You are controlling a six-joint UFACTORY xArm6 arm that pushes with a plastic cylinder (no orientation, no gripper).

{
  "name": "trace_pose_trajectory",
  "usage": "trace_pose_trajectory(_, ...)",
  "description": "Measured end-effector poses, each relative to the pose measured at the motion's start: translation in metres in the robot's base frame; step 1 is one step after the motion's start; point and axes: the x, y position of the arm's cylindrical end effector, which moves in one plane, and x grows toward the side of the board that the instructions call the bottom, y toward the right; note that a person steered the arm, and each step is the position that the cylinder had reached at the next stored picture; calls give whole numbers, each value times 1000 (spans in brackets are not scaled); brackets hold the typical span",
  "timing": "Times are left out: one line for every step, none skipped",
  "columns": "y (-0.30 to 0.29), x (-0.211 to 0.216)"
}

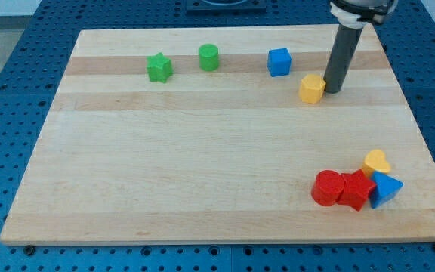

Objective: Push the yellow hexagon downwards of the board

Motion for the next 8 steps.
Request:
trace_pose_trajectory(-4, -14)
trace_pose_trajectory(-27, -28)
trace_pose_trajectory(-65, -27)
trace_pose_trajectory(-75, -5)
trace_pose_trajectory(-83, 5)
trace_pose_trajectory(-99, -5)
trace_pose_trajectory(-98, -32)
trace_pose_trajectory(-72, -41)
